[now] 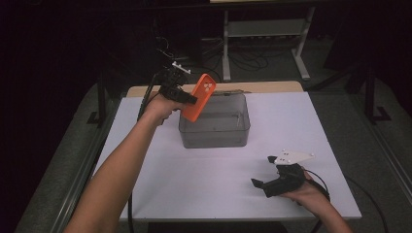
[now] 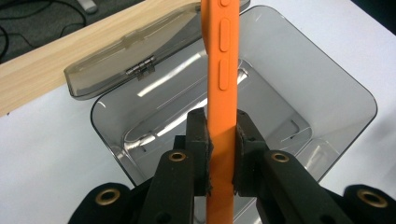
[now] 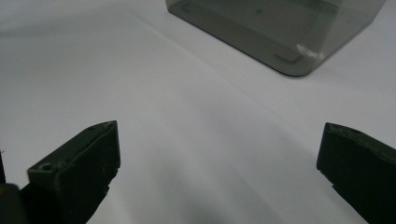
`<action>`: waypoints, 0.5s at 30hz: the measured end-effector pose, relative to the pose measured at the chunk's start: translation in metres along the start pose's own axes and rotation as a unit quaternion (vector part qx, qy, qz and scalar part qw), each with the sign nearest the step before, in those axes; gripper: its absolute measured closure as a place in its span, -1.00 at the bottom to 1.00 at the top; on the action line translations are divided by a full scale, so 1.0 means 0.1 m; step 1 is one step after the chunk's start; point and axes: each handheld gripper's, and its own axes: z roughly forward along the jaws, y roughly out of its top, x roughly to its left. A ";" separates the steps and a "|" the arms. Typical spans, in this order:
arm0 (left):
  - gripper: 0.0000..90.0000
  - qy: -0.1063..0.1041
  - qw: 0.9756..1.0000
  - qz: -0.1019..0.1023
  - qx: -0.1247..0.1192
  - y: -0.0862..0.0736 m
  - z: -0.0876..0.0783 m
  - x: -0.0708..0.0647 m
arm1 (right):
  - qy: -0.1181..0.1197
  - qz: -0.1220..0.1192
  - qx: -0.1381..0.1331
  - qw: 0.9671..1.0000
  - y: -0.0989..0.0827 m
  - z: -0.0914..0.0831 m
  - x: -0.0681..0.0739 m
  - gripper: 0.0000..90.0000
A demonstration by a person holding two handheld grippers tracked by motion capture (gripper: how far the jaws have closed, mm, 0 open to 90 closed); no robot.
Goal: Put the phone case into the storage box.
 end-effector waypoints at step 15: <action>0.77 0.014 0.998 -0.023 0.054 0.14 0.14 -0.03 | 0.003 0.002 -0.004 1.000 0.01 -0.01 0.00 -1.00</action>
